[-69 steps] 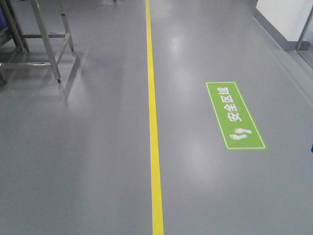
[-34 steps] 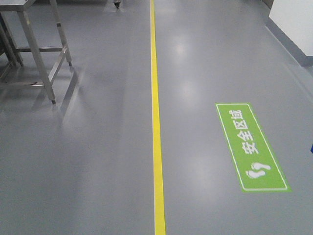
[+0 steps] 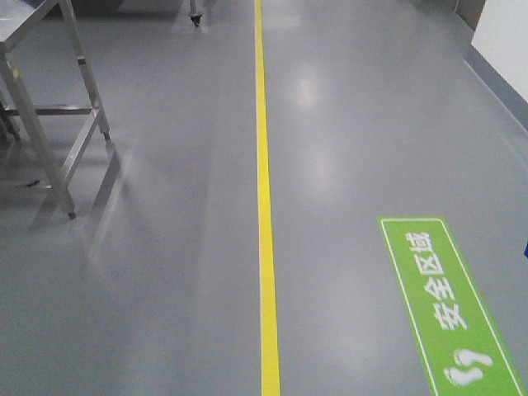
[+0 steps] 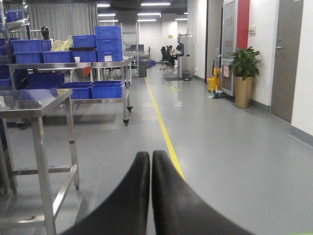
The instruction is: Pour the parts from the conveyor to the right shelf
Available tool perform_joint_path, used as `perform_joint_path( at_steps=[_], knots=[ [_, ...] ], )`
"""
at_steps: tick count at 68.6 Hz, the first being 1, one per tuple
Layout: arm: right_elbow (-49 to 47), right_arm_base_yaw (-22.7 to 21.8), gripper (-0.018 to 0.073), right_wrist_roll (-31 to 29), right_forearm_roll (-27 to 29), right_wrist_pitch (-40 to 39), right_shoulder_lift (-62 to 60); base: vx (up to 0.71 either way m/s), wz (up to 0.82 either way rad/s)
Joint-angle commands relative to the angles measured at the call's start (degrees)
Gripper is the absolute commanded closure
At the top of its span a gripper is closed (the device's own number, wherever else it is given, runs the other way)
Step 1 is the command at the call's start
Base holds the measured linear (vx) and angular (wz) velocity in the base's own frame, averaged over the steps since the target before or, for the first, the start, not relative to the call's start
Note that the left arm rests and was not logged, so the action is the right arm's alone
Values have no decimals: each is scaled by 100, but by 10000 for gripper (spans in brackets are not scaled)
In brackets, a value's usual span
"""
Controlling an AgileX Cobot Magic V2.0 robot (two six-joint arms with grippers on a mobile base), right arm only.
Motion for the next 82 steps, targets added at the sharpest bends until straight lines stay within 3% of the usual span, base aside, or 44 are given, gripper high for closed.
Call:
perform_joint_path(
  at_steps=[1,82],
  knots=[
    [-164,-20,568,-15,-42,-472,73,68,2],
    [-164,-20,568,-15,-42,-468,73,70,0]
  ],
)
